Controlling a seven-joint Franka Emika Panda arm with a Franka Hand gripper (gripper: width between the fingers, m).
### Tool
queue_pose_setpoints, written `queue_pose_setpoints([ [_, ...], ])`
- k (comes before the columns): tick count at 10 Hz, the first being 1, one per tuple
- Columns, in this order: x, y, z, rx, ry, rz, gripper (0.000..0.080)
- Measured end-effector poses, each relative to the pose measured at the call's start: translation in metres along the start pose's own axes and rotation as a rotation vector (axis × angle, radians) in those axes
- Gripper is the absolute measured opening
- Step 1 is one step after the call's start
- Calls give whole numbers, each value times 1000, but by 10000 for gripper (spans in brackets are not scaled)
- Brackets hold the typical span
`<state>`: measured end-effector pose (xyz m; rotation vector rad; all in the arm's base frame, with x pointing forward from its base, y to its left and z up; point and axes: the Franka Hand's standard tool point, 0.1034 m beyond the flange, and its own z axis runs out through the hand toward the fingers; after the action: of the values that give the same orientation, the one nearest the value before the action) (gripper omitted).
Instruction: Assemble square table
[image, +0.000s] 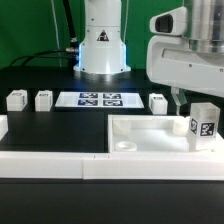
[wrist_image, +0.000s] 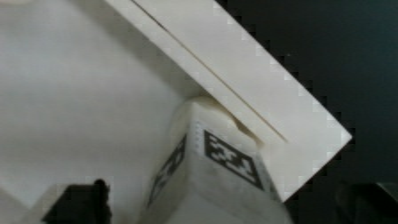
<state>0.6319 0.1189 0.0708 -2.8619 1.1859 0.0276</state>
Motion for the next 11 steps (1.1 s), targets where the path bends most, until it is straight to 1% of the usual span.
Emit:
queue_pose_setpoints([
  [1, 1, 0, 0, -1, 1, -60, 645],
  [3, 1, 1, 0, -1, 5, -190, 649],
  [4, 4, -1, 2, 12, 40, -407, 649],
  [6, 10, 1, 3, 22, 74, -665, 649],
  [9, 10, 1, 4, 23, 73, -627, 640],
  [10, 10, 1, 4, 25, 72, -584, 475],
  [11, 10, 1, 4, 28, 70, -515, 283],
])
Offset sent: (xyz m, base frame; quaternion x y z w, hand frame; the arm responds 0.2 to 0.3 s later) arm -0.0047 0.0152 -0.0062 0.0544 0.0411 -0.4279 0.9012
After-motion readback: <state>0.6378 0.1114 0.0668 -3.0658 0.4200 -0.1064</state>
